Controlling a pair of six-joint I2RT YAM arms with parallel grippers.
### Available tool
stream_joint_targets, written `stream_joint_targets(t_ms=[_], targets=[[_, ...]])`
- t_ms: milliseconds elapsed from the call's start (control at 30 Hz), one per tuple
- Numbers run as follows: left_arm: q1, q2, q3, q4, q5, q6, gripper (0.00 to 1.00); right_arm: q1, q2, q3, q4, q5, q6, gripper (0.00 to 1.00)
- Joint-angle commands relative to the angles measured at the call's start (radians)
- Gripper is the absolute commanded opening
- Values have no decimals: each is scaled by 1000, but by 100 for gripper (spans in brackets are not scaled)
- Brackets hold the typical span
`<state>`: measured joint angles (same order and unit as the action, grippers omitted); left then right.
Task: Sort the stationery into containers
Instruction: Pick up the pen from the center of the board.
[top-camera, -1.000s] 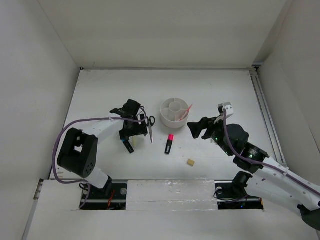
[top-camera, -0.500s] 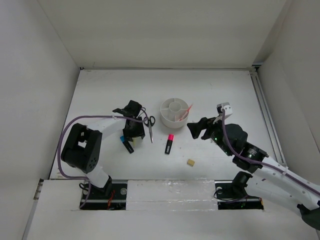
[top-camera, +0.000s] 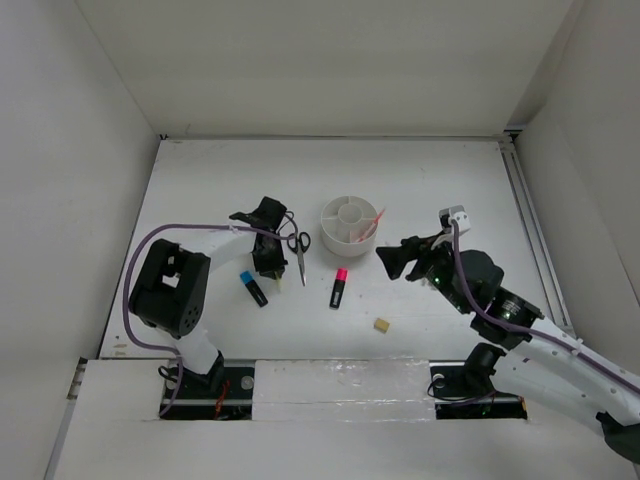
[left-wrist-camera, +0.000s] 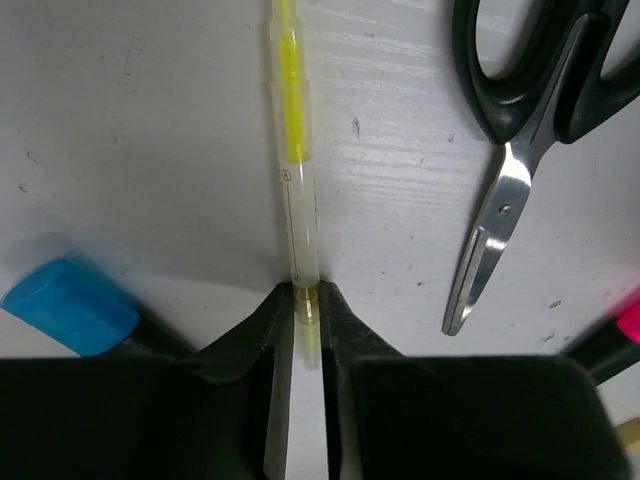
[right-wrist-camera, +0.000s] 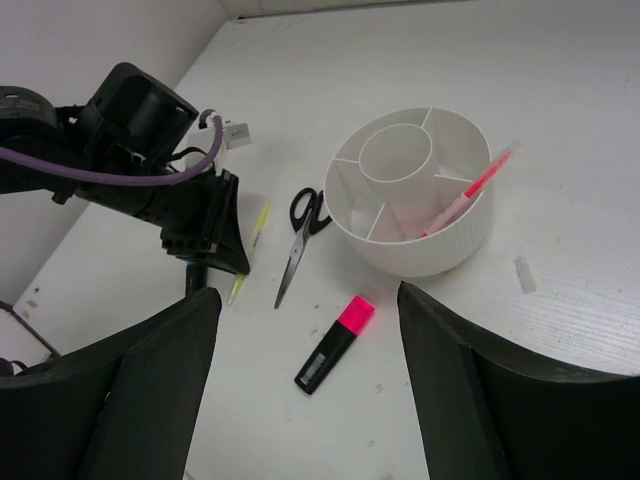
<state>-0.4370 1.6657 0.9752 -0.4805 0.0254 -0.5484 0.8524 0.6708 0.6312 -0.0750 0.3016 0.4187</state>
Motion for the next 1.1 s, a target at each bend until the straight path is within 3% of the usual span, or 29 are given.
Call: stream_joint_targets(t_ms=[0,67,167,333,433,667,900,1000,1067], targets=[[0,71,-20,-21,-19,1,8,-9,-10,32,11,-47,3,77],[0,83,-10,-21,-19,1,0,-21,-10,41,11,-64,3,77],[0,69,-10,-21,-28,1,0,-68,7,41,11,-114,12,77],[0,-130,-1,25,-28,10,0,-278,151,76,-31,-320,22,77],[0,-222,25,25,2,73,0,-378,208,87,-42,-346,5,76],[0,-401,39,-10,71,206,0,-464,295,117,-61,-286,-134,79],[0,-617,-23,74,177,228,0,-561,573,214,-101,-395,-264,67],[0,-690,-72,126,189,228,0,-570,676,257,-101,-464,-297,67],[0,-738,-72,135,209,228,0,-560,716,272,-91,-408,-307,67]])
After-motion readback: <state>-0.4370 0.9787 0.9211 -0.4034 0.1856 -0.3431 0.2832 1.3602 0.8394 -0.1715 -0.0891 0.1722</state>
